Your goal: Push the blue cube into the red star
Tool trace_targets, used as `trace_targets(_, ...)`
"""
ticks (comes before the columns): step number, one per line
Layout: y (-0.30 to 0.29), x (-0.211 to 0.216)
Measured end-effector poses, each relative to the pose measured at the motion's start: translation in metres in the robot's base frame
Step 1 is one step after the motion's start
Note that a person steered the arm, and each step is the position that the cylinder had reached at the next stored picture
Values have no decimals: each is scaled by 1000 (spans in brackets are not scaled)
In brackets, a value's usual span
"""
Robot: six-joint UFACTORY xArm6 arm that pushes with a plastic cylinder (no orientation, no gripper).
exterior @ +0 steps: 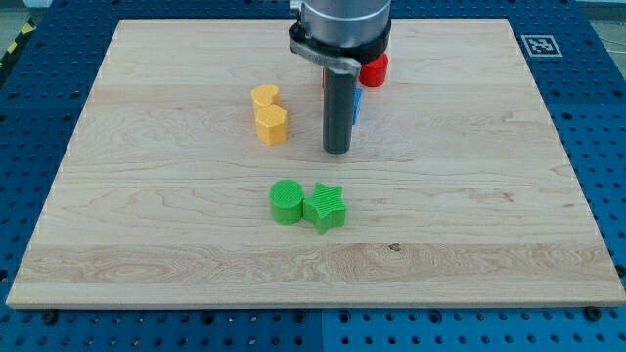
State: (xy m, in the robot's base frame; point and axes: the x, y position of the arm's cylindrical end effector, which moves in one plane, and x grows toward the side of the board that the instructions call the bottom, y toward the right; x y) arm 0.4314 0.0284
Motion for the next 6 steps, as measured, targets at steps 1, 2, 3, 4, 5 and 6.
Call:
trace_targets(1, 7, -14)
trace_targets(2, 8, -23)
trace_targets(3, 9, -36)
trace_targets(4, 11, -34)
trace_targets(5, 12, -15)
trace_targets(6, 12, -11)
